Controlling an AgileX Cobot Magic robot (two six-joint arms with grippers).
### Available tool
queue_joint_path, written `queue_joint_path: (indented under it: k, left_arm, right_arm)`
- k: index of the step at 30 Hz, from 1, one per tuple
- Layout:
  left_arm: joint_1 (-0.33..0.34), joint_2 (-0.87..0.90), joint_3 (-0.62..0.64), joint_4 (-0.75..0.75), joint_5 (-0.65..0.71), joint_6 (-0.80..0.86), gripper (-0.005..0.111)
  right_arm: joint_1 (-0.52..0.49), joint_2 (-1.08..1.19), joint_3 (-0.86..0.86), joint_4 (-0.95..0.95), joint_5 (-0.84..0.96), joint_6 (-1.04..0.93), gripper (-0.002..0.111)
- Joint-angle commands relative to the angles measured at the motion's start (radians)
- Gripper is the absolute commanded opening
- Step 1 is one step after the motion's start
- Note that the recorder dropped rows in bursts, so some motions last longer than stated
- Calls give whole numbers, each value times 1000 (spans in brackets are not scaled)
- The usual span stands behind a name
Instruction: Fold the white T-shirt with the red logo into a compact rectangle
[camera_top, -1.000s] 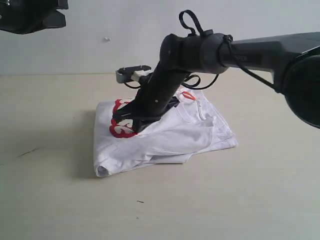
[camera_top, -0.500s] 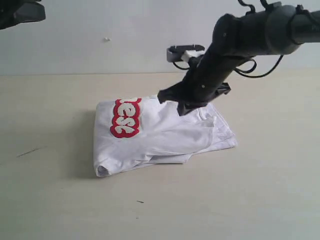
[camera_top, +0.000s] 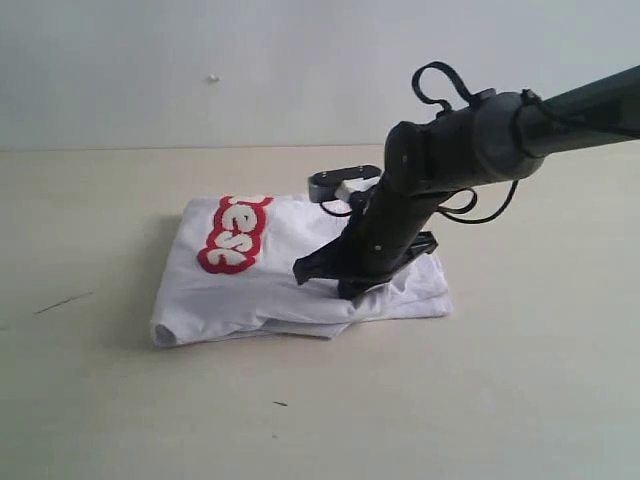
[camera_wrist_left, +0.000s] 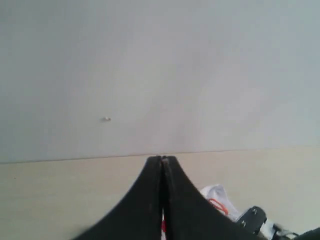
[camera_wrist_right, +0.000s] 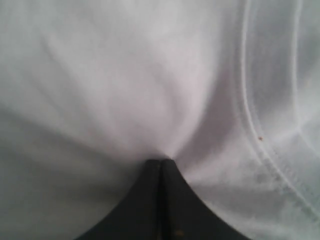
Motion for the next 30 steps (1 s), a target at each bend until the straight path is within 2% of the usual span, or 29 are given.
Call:
queue_joint_path:
  k: [1,4,11,14,19,21,23,30]
  left_arm:
    - [1,-26,6,-10,-17,-9,0]
    - [1,-32,6,-10,-15,-9,0]
    - [1,-36,6,-10,-5,-9,0]
    - [1,-43,8,-10,-2,-9,0]
    - [1,-53,32,-13,-8,-9,0]
    - [1,-53,37,-30,-12,-9,0]
    - [1,-53,38,-30,-12,-9,0]
    - [1,-53,38,-32,-12,-9,0]
  right_arm:
    - [83,-7,7,15,12,-23,0]
    - [85,-22,7,0,12,-20,0]
    - [12,-86,7,-40,44,17,2]
    - [-20,-115,7,-40,51,17,12]
    - [-107,-121,9,-40,45,41,46]
    - [-136,-120,24,-34,8,66,56]
    - [-153,-120,32,-19,-16,68,60]
    - [-184,-65,32,45,-105,45,60]
